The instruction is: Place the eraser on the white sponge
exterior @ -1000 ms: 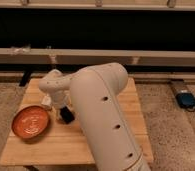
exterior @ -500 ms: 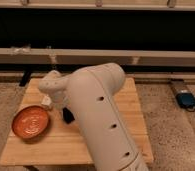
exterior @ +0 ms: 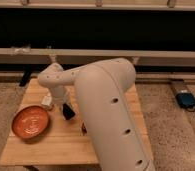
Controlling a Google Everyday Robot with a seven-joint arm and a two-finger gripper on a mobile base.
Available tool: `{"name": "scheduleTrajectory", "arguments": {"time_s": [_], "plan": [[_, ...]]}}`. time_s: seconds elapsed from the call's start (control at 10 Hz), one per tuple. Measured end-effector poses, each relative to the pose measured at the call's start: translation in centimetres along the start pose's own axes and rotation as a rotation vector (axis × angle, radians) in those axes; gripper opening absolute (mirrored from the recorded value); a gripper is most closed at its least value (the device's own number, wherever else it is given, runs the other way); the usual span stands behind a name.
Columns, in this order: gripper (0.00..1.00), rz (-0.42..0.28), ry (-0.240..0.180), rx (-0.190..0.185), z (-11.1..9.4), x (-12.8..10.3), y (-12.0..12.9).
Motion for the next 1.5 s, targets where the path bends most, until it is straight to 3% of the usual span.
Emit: {"name": "scheduleTrajectory", "arguments": {"time_s": [0.3, 0.7, 1.2, 1.5], "plan": [[0.0, 0.019, -0.026, -0.02, -4.2, 3.1, -1.1], [0.0, 0.086, -0.025, -0.039, -5.1, 8.8, -3.4], [0.0, 0.237, 0.03, -0.039, -3.3, 16.2, -7.7], [0.0, 0.254, 0.089, -0.036, 0.0, 17.4, -7.7]]}}
